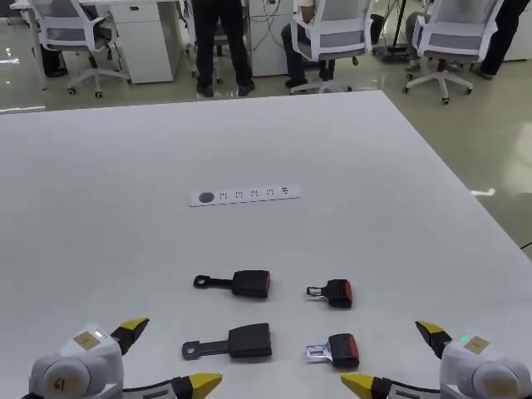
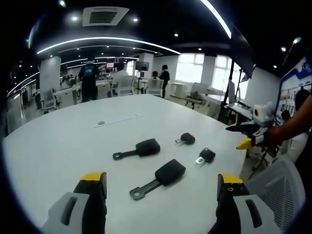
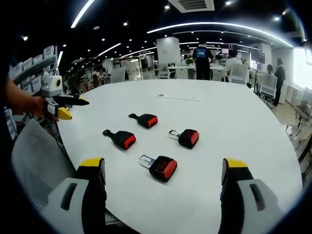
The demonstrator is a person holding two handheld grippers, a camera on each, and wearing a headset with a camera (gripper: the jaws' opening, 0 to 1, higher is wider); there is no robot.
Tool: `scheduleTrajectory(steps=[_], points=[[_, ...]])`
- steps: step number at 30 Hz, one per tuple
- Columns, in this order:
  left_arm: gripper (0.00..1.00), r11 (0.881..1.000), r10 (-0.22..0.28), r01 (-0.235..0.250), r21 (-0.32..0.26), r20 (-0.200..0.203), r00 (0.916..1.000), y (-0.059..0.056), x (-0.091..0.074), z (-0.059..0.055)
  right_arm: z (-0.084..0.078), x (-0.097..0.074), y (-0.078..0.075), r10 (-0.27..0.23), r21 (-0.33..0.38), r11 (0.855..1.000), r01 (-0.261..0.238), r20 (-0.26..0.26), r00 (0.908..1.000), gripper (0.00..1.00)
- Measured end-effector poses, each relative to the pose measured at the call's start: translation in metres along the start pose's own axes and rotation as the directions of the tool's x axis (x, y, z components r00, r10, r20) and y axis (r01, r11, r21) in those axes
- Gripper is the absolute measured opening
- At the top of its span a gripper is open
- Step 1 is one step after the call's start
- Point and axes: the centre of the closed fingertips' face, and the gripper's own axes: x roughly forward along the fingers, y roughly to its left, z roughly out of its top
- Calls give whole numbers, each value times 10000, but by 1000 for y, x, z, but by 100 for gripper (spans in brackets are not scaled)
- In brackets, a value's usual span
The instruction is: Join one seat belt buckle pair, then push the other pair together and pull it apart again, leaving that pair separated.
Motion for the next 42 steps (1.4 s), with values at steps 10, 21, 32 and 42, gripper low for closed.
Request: scheduleTrajectory(steps=[10, 21, 32, 42], points=[[96, 10000, 1, -1, 52, 26, 10000, 0, -3, -2, -2, -3, 0, -25, -46, 10000, 25, -1, 10000, 99], [95, 9999, -63, 63, 141, -5, 10000, -5, -3, -4, -8, -7, 5, 8, -7, 10000, -8, -85, 10000, 99], [95, 9997, -133, 135, 181, -123, 9998, -6, -5, -9, -11, -9, 7, 56, -25, 10000, -57, -179, 9998, 99], [94, 9996, -204, 206, 194, -138, 9997, -10, -1, -9, -11, -5, 6, 89, -36, 10000, -89, -193, 9998, 99]])
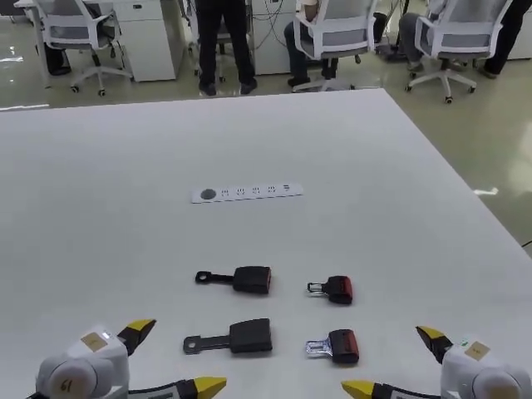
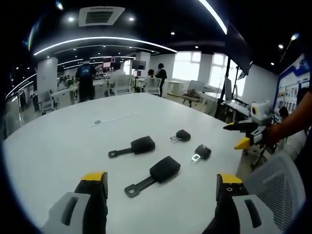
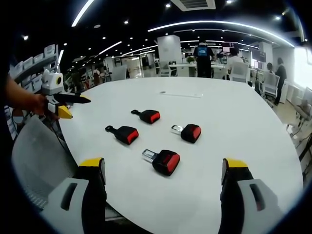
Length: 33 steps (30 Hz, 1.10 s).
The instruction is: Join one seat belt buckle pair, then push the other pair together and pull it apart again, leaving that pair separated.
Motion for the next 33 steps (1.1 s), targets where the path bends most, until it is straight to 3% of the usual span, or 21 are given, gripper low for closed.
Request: scheduleTrajectory(steps=[8, 21, 30, 33], points=[[94, 10000, -79, 79, -21, -92, 9999, -3, 5, 0, 0, 4, -4, 2, -41, 10000, -2, -75, 10000, 99], [90, 9992, -333, 338, 190, -278, 9991, 1, 18, -2, -1, 18, -9, 239, -108, 9996, -242, -250, 9994, 98], [88, 9973, -623, 638, 357, -429, 9971, 8, 31, -5, -3, 30, -10, 506, -327, 9981, -523, -518, 9974, 98], [88, 9949, -866, 895, 467, -604, 9944, 5, 37, -5, -5, 34, -10, 557, -501, 9970, -591, -674, 9962, 98]])
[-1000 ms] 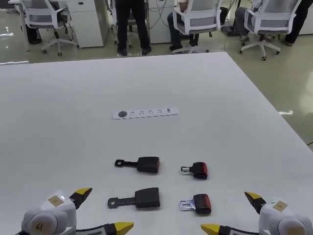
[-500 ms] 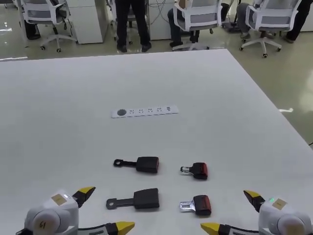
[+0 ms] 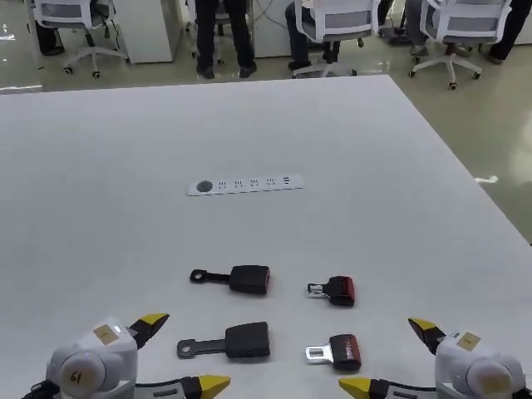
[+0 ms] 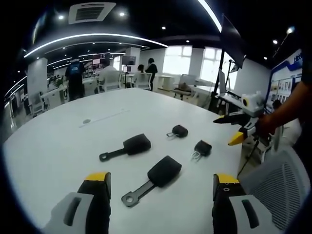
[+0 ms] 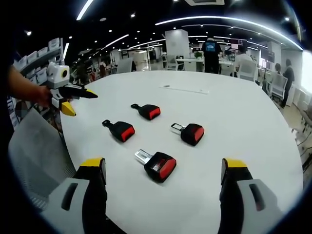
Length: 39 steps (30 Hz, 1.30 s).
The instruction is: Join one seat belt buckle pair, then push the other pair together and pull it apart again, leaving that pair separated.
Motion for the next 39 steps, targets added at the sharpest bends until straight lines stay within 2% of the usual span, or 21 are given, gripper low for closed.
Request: scheduleTrajectory(steps=[5, 7, 9, 12, 16, 18, 21, 24, 26, 29, 30, 32, 34, 35, 37, 39], points=[[86, 9996, -224, 225, 160, -120, 9997, 2, 9, 1, -1, 9, -1, 180, -188, 9997, -184, -254, 9995, 98], [86, 9994, -300, 303, 175, -165, 9994, 7, 14, 0, -1, 12, -1, 276, -263, 9992, -286, -357, 9990, 97], [85, 9984, -477, 485, 286, -283, 9985, 3, 20, -1, -1, 17, 0, 429, -366, 9983, -445, -444, 9981, 96], [82, 9964, -714, 733, 423, -429, 9965, 11, 26, -5, -3, 25, 3, 743, -524, 9956, -780, -678, 9949, 92], [80, 9939, -936, 964, 540, -534, 9942, 13, 33, -4, -2, 34, 4, 1011, -680, 9919, -1075, -918, 9906, 90], [80, 9919, -1087, 1127, 583, -671, 9918, 9, 39, -4, -3, 37, 4, 1149, -700, 9901, -1220, -974, 9886, 90], [79, 9875, -1298, 1364, 785, -847, 9879, 10, 45, -7, -5, 42, 6, 1454, -892, 9836, -1570, -1238, 9816, 88], [77, 9833, -1502, 1589, 889, -974, 9839, 6, 53, -5, -8, 45, 9, 1757, -903, 9776, -1899, -1451, 9737, 83], [77, 9811, -1580, 1693, 935, -1167, 9805, 7, 60, -9, -8, 46, 12, 1898, -841, 9752, -2048, -1585, 9690, 81], [75, 9786, -1668, 1792, 1013, -1200, 9787, 10, 66, -13, -12, 49, 13, 2035, -1073, 9686, -2243, -1760, 9631, 81], [75, 9745, -1809, 1952, 1103, -1275, 9752, 9, 70, -11, -14, 51, 15, 2202, -1179, 9624, -2447, -1889, 9570, 81], [73, 9690, -1907, 2108, 1290, -1524, 9697, 8, 74, -15, -16, 53, 17, 2385, -1288, 9550, -2670, -2013, 9501, 79], [71, 9551, -2046, 2415, 1714, -2076, 9566, 4, 77, -18, -18, 56, 15, 2451, -1381, 9507, -2778, -2145, 9455, 78], [71, 9468, -2193, 2614, 1877, -2182, 9510, 0, 79, -18, -19, 57, 14, 2495, -1404, 9488, -2829, -2160, 9440, 78], [70, 9381, -2379, 2843, 1979, -2287, 9440, -3, 83, -18, -18, 58, 14, 2645, -1381, 9445, -2982, -2192, 9391, 77], [69, 9228, -2450, 3078, 2317, -2636, 9330, -2, 86, -22, -21, 59, 14, 2803, -1459, 9365, -3190, -2357, 9305, 75]])
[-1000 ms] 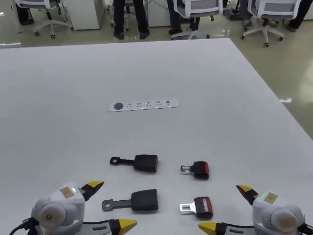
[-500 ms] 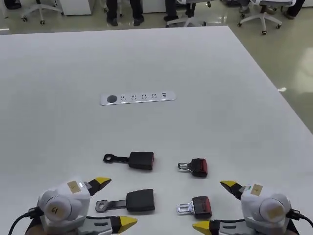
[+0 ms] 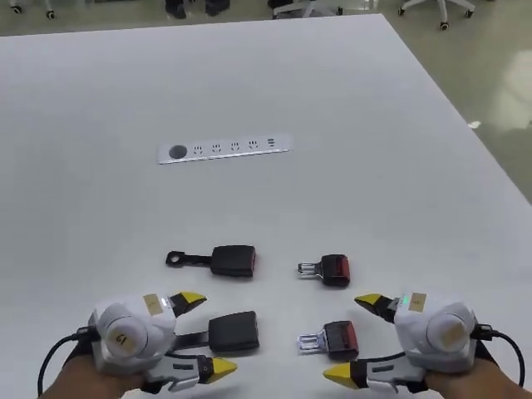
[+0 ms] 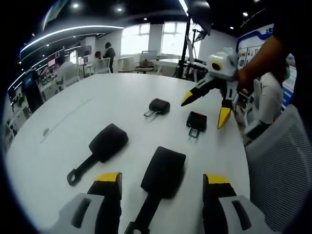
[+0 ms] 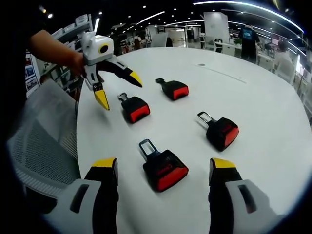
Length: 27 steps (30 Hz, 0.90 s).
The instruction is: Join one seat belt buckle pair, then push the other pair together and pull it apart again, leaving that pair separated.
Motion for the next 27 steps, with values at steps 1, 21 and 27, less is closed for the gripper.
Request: scheduleTrajectory(steps=[1, 21, 27], points=[[69, 10000, -41, 41, 42, -59, 10000, 0, 2, 0, -2, 1, -1, 96, -66, 9999, -96, -66, 9999, 74], [49, 9660, -1528, 1773, 1880, -1379, 9786, -5, 21, -17, -16, 13, 7, 1339, -1627, 9741, -1570, -1446, 9804, 54], [42, 9475, -1766, 2186, 2333, -1880, 9662, -6, 23, -25, -18, 11, 5, 1498, -1920, 9641, -1837, -1780, 9726, 48]])
